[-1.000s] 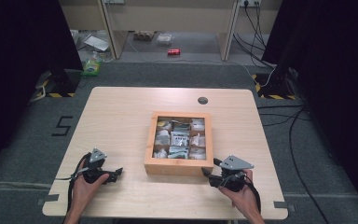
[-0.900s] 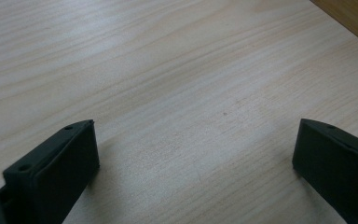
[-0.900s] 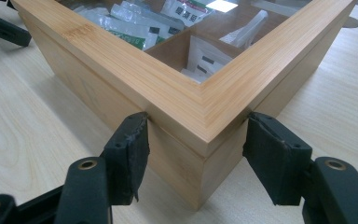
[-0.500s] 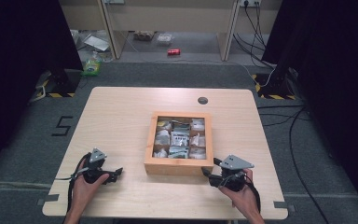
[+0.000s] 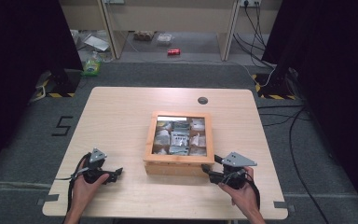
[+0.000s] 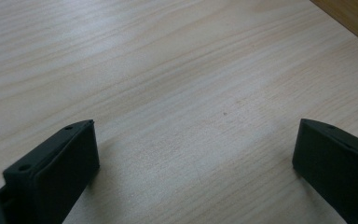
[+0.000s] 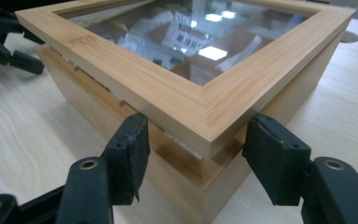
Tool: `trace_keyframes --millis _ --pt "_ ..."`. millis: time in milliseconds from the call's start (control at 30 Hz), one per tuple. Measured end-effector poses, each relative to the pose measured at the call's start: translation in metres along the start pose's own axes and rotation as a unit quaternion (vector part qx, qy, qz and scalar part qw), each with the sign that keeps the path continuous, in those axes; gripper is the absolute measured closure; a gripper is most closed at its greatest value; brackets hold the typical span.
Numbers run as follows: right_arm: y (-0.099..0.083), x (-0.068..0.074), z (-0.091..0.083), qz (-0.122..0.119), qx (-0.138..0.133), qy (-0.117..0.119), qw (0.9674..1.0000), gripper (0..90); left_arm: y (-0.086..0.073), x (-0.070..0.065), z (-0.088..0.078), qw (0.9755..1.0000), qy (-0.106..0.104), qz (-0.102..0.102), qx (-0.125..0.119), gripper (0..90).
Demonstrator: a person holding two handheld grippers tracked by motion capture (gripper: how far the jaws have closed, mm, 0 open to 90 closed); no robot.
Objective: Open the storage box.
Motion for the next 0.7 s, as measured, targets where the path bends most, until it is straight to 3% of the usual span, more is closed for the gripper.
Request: trace_keyframes --millis 433,700 --pt "0.013 -0.006 -0.003 0.009 -0.027 0.011 0.9995 42.2 0.0 0.0 0.0 1.0 0.0 0.0 0.0 0.0" --pt "0.023 -0.011 -0.001 0.027 -0.046 0.024 0.9983 43.0 0.0 0.0 0.0 1.0 0.0 0.0 0.0 0.0"
Point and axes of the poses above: each handheld gripper's, and its own axes: z roughly forward along the jaws, y roughly out of its top, x roughly to its left, the point moved 4 cm from there along z, roughly forward along the jaws, and after that the axes turned 1 degree about y, right-handed, at the moved point
